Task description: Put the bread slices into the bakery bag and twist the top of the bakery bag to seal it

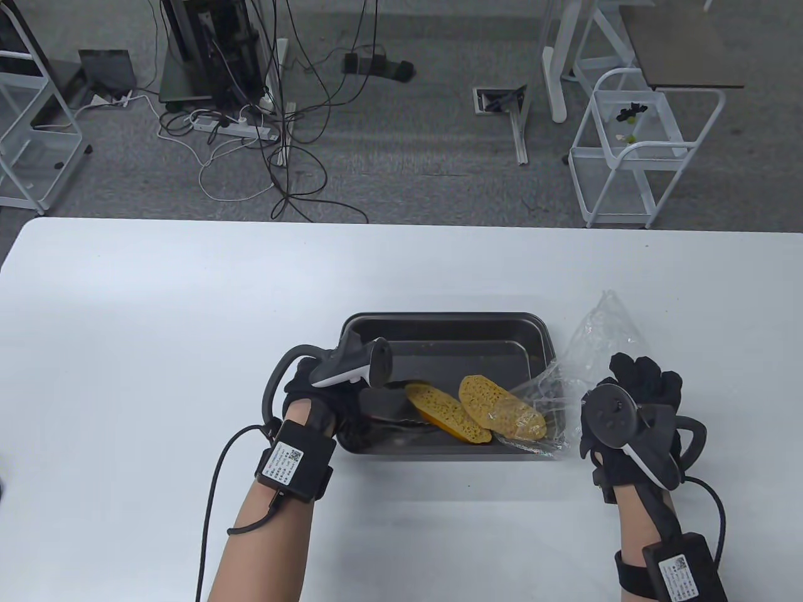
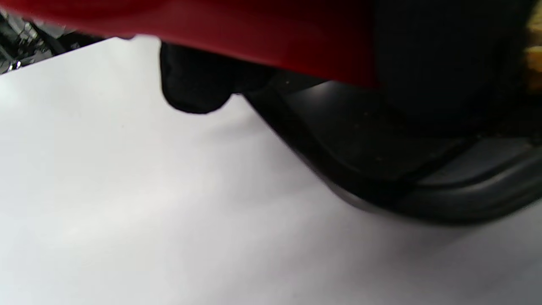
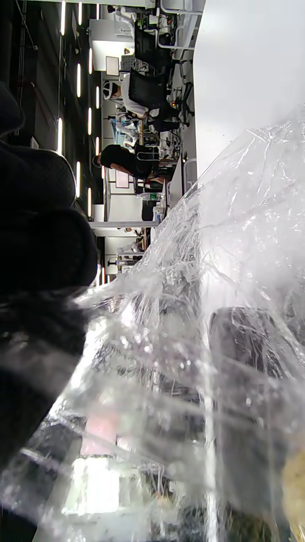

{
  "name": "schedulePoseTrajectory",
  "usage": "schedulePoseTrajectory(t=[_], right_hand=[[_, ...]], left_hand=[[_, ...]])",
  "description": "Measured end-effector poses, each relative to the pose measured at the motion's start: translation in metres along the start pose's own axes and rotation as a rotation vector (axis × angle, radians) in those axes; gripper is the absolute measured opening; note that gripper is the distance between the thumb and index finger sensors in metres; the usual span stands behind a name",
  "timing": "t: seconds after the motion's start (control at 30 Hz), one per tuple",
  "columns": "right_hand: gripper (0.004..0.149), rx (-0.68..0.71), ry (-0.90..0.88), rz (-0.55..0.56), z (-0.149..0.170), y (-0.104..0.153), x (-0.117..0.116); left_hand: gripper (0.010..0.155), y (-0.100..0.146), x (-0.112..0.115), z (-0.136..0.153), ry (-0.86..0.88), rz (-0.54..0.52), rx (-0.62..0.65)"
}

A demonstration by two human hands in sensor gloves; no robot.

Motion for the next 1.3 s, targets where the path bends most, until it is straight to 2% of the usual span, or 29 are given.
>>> schedulePoseTrajectory(t=[0.17,0.23,0.3,0.43,0.73,0.87,1.23,1.3], right_hand=[[0.043,0.005,-0.003,-0.001,-0.001,-0.001,-0.001],[0.043,0.008,-0.002,-0.001,-0.001,-0.001,-0.001],[0.043,0.012,-0.002,-0.002,-0.002,-0.001,-0.001],[0.043,0.018,-0.003,0.005,-0.003,0.0,0.0],[0.043,0.019,-0.022,0.031,-0.002,0.002,0.006],[0.043,0.016,-0.03,0.047,0.0,0.002,0.008],[0.043,-0.069,0.013,0.233,0.002,0.009,0.015],[0.043,-0.08,0.025,0.258,0.003,0.01,0.015]], left_hand=[[0.087,0.013,0.005,-0.019,-0.163,-0.151,0.03],[0.083,0.017,0.011,-0.021,-0.159,-0.149,0.014],[0.077,0.021,0.018,-0.019,-0.085,-0.148,-0.007],[0.071,0.026,0.021,-0.02,-0.026,-0.168,-0.03],[0.063,0.034,0.021,-0.031,0.008,-0.173,-0.072],[0.064,0.041,0.02,-0.034,-0.005,-0.223,-0.087],[0.07,0.088,0.021,-0.016,-0.091,-0.391,-0.218],[0.07,0.099,0.024,-0.01,-0.078,-0.378,-0.254]])
Point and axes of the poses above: the tracker on the back of each hand, its own z axis roughly to the little-finger side, its own y axis roughly from the fingertips to the wrist, x = y × z, the point moved 3 cm from there along -y, roughly from the wrist to the fingertips, and after that the axes turned 15 degrees about x, right-handed, at the moved point
